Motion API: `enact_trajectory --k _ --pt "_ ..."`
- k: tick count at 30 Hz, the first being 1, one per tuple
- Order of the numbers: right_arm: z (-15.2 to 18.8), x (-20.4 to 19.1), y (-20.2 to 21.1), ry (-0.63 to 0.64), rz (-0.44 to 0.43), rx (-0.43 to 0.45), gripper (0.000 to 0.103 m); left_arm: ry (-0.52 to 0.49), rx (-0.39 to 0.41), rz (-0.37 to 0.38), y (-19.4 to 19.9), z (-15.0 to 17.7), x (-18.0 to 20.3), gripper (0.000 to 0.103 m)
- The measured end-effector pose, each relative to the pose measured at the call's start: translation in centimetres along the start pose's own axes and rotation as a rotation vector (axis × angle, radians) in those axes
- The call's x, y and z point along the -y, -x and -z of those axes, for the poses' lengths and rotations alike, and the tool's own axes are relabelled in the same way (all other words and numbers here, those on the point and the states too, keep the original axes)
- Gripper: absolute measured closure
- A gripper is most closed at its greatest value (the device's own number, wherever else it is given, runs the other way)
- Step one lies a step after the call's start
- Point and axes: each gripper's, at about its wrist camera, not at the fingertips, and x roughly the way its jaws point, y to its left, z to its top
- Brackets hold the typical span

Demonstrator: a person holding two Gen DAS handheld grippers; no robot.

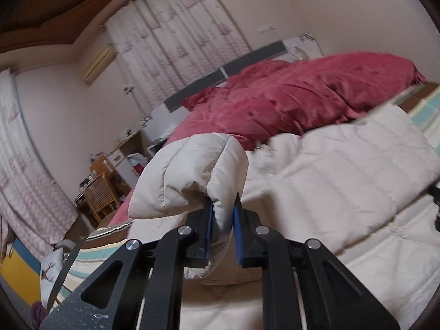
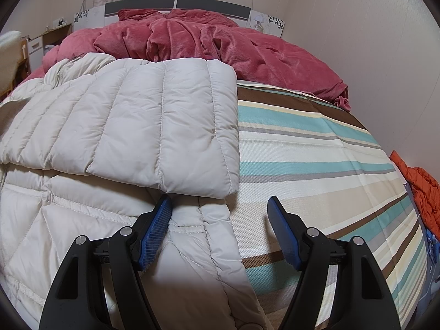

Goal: Fold large clothes
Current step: 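Grasp the other sleeve cuff with the left tool and lift it, then fold the sleeve across the jacket body with the left tool and release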

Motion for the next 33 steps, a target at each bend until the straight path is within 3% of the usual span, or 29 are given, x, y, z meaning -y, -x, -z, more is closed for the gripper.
enact_trajectory --k 4,6,8,9,13,16,20,24,26,29,33 --pt "0.0 0.0 0.0 0.000 0.000 0.000 0.032 -0.059 0.009 0.042 1.0 -0.5 3.4 0.086" --pt "0.0 0.0 0.0 0.000 0.000 0.000 0.032 -0.092 0.015 0.094 1.4 -0.7 4.8 0.070" --pt "0.0 0.0 0.0 -0.001 -0.001 0.000 0.032 -0.147 0.045 0.133 2.4 -0.6 6.2 0.028" --pt "0.0 0.0 0.0 -0.001 -0.001 0.000 0.032 -0.165 0.069 0.153 3.1 -0.6 6.5 0.026" --pt "0.0 0.0 0.0 -0.001 0.000 0.000 0.032 -0.186 0.108 0.198 5.5 -0.2 6.5 0.026" --pt "0.0 0.0 0.0 -0.001 0.000 0.000 0.032 -0.098 0.113 0.239 6.9 0.0 3.7 0.023" --pt "0.0 -0.1 0.0 -0.001 0.001 0.003 0.032 0.043 0.077 0.239 6.2 0.5 -1.1 0.022" --pt "0.2 -0.1 0.8 -0.005 0.002 0.047 0.032 0.196 -0.005 0.168 3.0 1.7 -6.8 0.022" --pt "0.2 -0.1 2.6 -0.003 -0.027 0.125 0.032 0.246 -0.062 0.132 0.4 2.4 -9.5 0.022" --pt "-1.0 -1.2 4.9 0.048 -0.112 0.160 0.032 0.318 -0.138 0.099 -2.7 3.6 -12.7 0.023" --pt "-5.6 -4.8 7.9 0.038 -0.263 0.230 0.032 0.402 -0.245 0.086 -6.9 5.3 -15.2 0.029"
